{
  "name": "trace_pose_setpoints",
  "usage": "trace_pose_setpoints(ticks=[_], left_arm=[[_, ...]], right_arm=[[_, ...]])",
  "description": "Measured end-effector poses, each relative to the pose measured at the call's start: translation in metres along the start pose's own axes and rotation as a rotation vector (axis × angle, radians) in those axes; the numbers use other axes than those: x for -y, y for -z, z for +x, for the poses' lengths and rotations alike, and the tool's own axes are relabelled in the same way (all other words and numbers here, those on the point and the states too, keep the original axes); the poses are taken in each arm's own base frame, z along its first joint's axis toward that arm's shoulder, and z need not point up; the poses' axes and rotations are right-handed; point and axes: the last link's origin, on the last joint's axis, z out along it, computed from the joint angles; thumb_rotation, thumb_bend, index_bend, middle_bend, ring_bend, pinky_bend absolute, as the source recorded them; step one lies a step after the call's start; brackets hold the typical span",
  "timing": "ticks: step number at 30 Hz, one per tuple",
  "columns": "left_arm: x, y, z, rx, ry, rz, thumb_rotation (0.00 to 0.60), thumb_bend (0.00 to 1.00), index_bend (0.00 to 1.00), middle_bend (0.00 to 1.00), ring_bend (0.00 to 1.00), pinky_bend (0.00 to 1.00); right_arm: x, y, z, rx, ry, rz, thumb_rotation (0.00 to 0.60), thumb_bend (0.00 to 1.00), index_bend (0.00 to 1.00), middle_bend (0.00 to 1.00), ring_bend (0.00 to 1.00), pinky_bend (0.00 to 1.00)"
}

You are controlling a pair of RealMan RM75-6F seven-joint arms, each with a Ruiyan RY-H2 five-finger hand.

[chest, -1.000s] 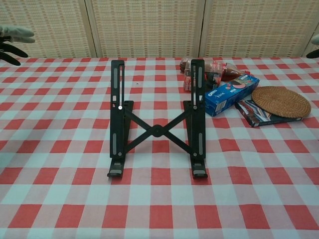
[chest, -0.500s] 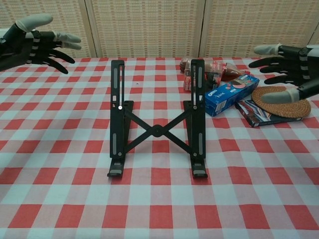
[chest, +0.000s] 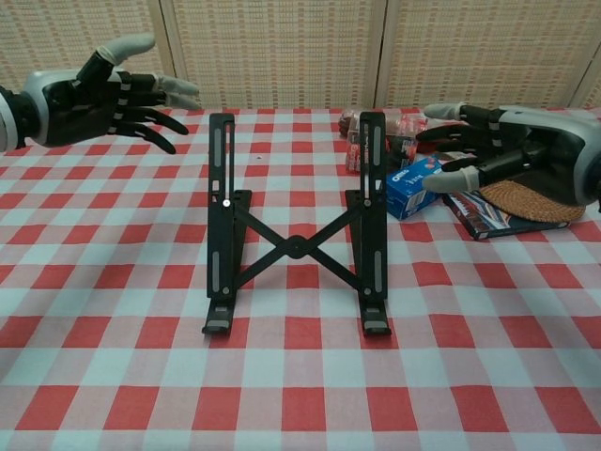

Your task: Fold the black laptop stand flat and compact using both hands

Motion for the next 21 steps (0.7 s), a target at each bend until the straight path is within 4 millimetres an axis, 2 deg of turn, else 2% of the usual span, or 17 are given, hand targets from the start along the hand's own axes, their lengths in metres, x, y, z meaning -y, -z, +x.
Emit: trace_pose_setpoints(ticks=[8, 21], left_arm=[[-0.007, -0.021, -0.013, 0.043, 0.077, 0.006, 0.057, 0.23, 0.13, 0.15, 0.24, 0.31], [-0.008, -0.023, -0.016, 0.084, 0.136, 0.013, 0.066, 0.23, 0.14, 0.17, 0.25, 0.32]], right_arm=[[0.002, -0.02, -0.019, 0.02, -0.037, 0.017, 0.6, 0.03, 0.03, 0.1, 0.03, 0.07], [0.006, -0.034, -0.055, 0.09, -0.08, 0.04, 0.6, 0.03, 0.03, 0.1, 0.02, 0.07]])
